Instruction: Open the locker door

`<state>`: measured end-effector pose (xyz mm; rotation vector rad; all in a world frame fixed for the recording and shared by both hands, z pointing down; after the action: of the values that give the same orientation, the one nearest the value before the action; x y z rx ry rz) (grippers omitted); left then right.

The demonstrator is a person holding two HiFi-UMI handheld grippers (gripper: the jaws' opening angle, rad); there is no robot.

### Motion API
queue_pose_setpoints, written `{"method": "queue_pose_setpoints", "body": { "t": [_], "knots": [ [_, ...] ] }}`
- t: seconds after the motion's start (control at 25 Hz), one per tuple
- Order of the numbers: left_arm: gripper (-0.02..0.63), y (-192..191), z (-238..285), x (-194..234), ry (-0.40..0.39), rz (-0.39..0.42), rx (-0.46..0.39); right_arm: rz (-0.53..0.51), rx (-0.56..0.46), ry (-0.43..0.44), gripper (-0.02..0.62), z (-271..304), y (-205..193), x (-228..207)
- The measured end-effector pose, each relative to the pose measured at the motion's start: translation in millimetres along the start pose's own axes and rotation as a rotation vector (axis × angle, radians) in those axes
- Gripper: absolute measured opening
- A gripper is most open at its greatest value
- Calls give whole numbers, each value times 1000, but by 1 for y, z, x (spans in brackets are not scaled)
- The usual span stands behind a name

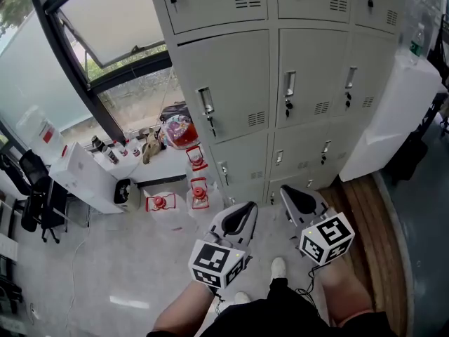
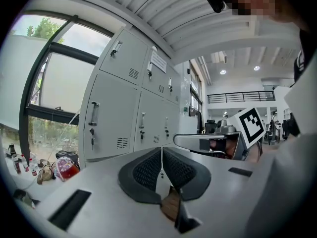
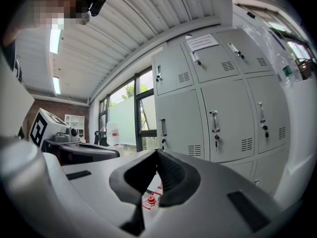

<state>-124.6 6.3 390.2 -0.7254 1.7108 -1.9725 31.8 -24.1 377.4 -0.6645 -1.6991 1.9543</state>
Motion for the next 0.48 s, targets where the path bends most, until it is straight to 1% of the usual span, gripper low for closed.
{"method": "queue_pose_setpoints", "body": {
  "t": [0.48],
  "knots": [
    [23,6,65,13,32,-10,-1,9,14,20,54,33,3,-69]
  ]
}}
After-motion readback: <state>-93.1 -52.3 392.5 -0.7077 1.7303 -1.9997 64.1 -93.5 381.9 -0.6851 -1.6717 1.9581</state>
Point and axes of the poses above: the fingertips, and each gripper's own axes: z forward along the fingers, x to its left, y out of its top, the point moved 7 cm from there along -z, backward along the fingers, and after that the axes turned 1 degree about x, right-handed, at the moved point
